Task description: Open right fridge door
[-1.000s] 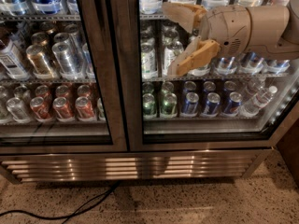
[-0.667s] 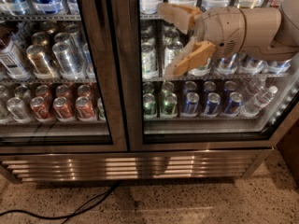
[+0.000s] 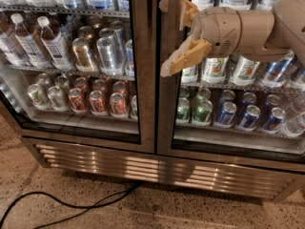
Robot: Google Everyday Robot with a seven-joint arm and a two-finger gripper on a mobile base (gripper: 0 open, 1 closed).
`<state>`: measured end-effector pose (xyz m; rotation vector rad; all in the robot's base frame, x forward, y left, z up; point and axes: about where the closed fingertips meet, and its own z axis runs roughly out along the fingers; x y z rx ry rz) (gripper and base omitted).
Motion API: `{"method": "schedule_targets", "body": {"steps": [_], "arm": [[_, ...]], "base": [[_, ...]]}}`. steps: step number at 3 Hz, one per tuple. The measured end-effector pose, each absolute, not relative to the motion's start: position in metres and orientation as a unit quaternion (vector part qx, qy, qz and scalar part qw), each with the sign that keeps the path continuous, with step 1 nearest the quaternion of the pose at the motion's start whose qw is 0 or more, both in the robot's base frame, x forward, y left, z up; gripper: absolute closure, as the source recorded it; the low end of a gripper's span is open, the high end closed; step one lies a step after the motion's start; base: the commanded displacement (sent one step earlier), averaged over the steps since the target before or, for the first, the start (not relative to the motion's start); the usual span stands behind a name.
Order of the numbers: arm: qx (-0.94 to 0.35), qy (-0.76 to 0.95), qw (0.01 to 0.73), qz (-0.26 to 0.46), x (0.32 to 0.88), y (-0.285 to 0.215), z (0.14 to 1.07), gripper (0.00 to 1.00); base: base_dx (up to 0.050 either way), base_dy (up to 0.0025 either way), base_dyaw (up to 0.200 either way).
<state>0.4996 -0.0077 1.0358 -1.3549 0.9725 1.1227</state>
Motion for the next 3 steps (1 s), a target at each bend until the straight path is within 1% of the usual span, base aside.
{"method": "schedule_targets", "body": {"steps": [1, 2, 3], "arm": [[-0.569, 0.408, 0.536, 0.471, 0.4996, -0.0077, 1.0358, 0.00], [-0.569, 0.408, 0.536, 0.471, 0.4996, -0.0076, 1.0358, 0.19], [-0.569, 0.408, 0.536, 0.472, 0.4996, -0.0076, 1.0358, 0.42]], "base": [[0.000, 0.00000, 0.000], [0.000, 0.00000, 0.000], [0.000, 0.00000, 0.000]]}}
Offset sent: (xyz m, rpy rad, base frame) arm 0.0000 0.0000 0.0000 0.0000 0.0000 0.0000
